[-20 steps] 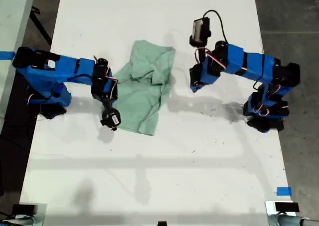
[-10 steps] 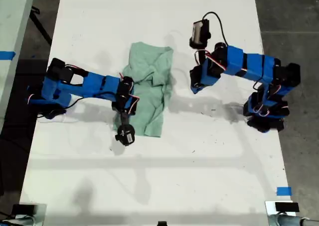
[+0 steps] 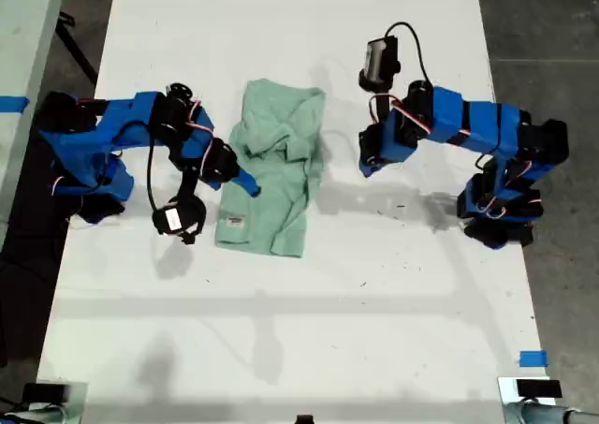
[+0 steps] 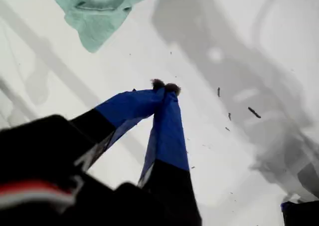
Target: Fold t-shirt
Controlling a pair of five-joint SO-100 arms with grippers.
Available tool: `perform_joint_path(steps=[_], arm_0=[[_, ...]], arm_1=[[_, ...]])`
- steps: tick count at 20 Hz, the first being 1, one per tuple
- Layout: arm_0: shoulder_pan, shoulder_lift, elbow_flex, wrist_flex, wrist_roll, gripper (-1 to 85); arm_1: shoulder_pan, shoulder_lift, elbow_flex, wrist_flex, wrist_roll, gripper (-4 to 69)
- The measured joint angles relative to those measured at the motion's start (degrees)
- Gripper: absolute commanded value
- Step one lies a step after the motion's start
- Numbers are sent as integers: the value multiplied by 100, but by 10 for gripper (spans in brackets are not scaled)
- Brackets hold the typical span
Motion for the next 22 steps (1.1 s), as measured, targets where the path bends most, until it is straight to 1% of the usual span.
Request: perform_joint_path(steps=[2,3,4,5,8,11,14,18,22], arm_0=[[26,448,431,79,-18,352],[141,606,615,88,-88,349],[308,738,809,79,-176,346],[510,853,984,44,-299,345],[1055,940,1547,-246,-668,345],[1239,940,2074,-826,-861,345],[1248,940,2549,-1310,-923,345],[1230,1134,3551,-2030,-923,344],[1002,1301,4597,-2883,-923,342]], arm_1=[[-193,62,0,0,176,19],[-343,62,0,-53,316,96],[-527,44,0,-149,457,158],[-721,-79,-18,-237,633,203],[-1239,-1063,-580,-325,1107,285],[-1459,-2215,-1617,-360,1266,293],[-1468,-3059,-2566,-360,1301,284],[-1468,-3876,-3208,-422,1336,266],[-1468,-4579,-3551,-721,1371,252]])
